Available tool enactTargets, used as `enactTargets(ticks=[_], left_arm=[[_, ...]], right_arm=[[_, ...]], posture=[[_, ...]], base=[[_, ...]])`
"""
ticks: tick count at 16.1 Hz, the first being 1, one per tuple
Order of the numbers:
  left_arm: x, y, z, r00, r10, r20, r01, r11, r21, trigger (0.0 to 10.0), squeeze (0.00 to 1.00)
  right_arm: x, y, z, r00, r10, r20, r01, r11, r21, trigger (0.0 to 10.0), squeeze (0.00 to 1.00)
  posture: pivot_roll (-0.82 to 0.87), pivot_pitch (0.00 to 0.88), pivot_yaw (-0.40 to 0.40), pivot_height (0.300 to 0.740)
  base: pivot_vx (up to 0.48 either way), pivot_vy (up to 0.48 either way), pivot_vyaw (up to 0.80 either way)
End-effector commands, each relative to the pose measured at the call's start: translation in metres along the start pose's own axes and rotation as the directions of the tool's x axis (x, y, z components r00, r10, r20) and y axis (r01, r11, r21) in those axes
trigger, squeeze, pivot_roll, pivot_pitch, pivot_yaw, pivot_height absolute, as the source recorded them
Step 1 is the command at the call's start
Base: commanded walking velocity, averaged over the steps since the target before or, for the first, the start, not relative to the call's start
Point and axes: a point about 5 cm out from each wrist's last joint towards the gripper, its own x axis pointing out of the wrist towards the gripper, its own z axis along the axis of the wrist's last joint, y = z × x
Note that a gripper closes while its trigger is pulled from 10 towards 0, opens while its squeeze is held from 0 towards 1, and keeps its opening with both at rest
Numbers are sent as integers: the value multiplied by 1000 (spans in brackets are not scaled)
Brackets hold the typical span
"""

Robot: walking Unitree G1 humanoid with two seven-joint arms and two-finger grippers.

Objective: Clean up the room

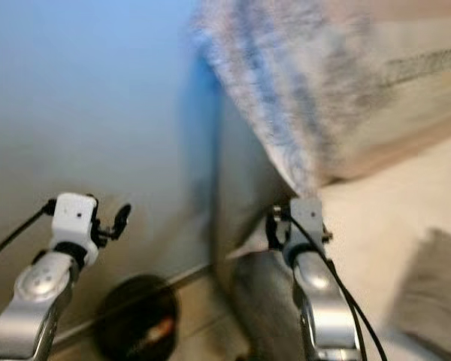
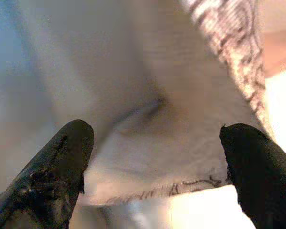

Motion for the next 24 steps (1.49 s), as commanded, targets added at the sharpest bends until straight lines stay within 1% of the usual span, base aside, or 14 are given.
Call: enactTargets(ticks=[1, 4, 6, 7, 9, 11, 12, 14, 16, 18, 20, 22, 23, 24], left_arm=[[0, -7, 2, 999, -38, 3, 38, 999, 1, 10000, 0], [5, -5, 7, 999, -39, 18, 39, 999, 8, 10000, 0], [4, -3, 4, 1000, -17, 14, 17, 1000, 1, 10000, 0], [1, -7, 1, 1000, -26, 3, 26, 1000, 2, 10000, 0], [0, -12, 1, 999, -52, 3, 52, 999, -1, 10000, 0], [7, -7, 7, 999, -44, 20, 44, 999, 3, 10000, 0], [7, 0, 6, 1000, -7, 15, 7, 1000, -5, 10000, 0], [3, -1, -1, 1000, 4, -3, -4, 1000, 2, 10000, 0], [0, -8, 1, 1000, -16, 13, 17, 999, -39, 10000, 0], [4, -4, 9, 998, 22, 57, -21, 999, -27, 10000, 0], [5, 0, 16, 993, 51, 107, -46, 998, -50, 10000, 0], [-1, -10, 23, 986, -12, 164, 22, 998, -57, 10000, 0], [-2, -13, 25, 984, -38, 172, 49, 997, -63, 10000, 0], [-2, -19, 24, 980, -107, 168, 115, 992, -42, 10000, 0]], right_arm=[[0, -3, -1, 1000, -22, -12, 22, 1000, 12, 10000, 1000], [4, -2, 2, 1000, -14, -7, 14, 1000, -21, 10000, 1000], [2, 0, 3, 1000, 12, -2, -12, 1000, -13, 10000, 1000], [1, -3, -2, 1000, -3, -18, 3, 1000, -3, 10000, 1000], [2, -2, 0, 1000, -16, -10, 16, 1000, 6, 10000, 1000], [4, -3, 1, 1000, -26, -14, 26, 1000, -5, 10000, 1000], [0, -3, 1, 1000, -8, -15, 8, 1000, 0, 10000, 1000], [-2, -10, -5, 999, -28, -31, 29, 1000, 13, 10000, 1000], [-8, -14, 6, 997, -57, 51, 54, 997, 58, 10000, 1000], [-11, -15, 16, 992, -68, 109, 60, 995, 79, 10000, 1000], [-14, -9, 30, 982, -27, 187, 18, 999, 48, 10000, 1000], [-15, -17, 35, 970, -87, 225, 70, 994, 84, 10000, 1000], [-14, -17, 35, 970, -95, 224, 77, 993, 88, 10000, 1000], [-11, -16, 33, 974, -106, 201, 91, 992, 86, 10000, 1000]], posture=[[9, 0, 19, 740], [12, 0, 2, 740], [15, 0, -1, 740], [13, 0, 10, 740], [14, 0, 16, 740], [17, 0, -7, 740], [16, 0, -1, 740], [16, 0, 9, 740], [13, 0, 19, 740], [7, 0, 5, 740], [3, 0, 8, 740], [-1, 0, 24, 740], [-2, 0, 27, 740], [3, 0, 24, 740]], base=[[0, 0, -744], [0, 0, -746], [0, 0, -744], [0, 0, -744], [0, 0, -741], [0, 0, -744], [0, 0, -744], [0, 0, -744], [0, 0, -744], [0, 0, -744], [0, 0, -744], [0, 0, -744], [0, 0, -750], [0, 0, -738]])
